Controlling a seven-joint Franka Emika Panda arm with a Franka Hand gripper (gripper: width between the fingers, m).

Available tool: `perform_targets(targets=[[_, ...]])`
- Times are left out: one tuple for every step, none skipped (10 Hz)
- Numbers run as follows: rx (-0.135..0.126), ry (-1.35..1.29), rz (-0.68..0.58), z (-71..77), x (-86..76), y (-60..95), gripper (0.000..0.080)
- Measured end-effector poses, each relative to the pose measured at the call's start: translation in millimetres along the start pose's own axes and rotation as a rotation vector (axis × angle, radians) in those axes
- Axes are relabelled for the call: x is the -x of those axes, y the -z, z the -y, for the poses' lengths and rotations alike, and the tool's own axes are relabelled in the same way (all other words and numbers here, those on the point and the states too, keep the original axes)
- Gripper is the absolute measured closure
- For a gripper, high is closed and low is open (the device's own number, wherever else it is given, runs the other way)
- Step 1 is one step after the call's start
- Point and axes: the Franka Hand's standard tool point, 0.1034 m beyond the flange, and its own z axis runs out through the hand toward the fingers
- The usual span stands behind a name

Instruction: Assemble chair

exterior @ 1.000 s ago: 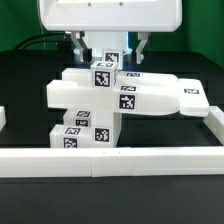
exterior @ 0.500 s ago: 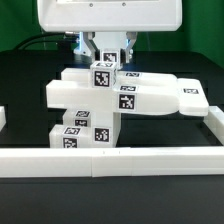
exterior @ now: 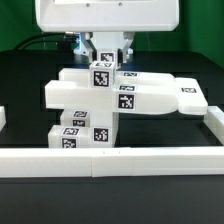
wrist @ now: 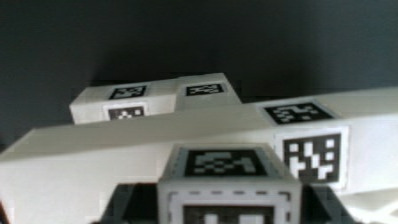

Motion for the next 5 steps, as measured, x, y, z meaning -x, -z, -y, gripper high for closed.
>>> perform_targets(targets=[[-0.015, -0.125, 0.001, -0.7, -0.2, 0.0, 0.0521], [-0.033, -0.227, 0.004, -1.9, -0.6, -0.1, 0.0521], [-0.040, -0.280, 0.000, -1.5, -1.4, -0.1, 0.0520], [-0.041, -0.333, -0.016, 0.5, -3.1, -0.1, 0.0520], [-0.043, -0.379, -0.015, 0.4, -3.1, -0.2, 0.0520]])
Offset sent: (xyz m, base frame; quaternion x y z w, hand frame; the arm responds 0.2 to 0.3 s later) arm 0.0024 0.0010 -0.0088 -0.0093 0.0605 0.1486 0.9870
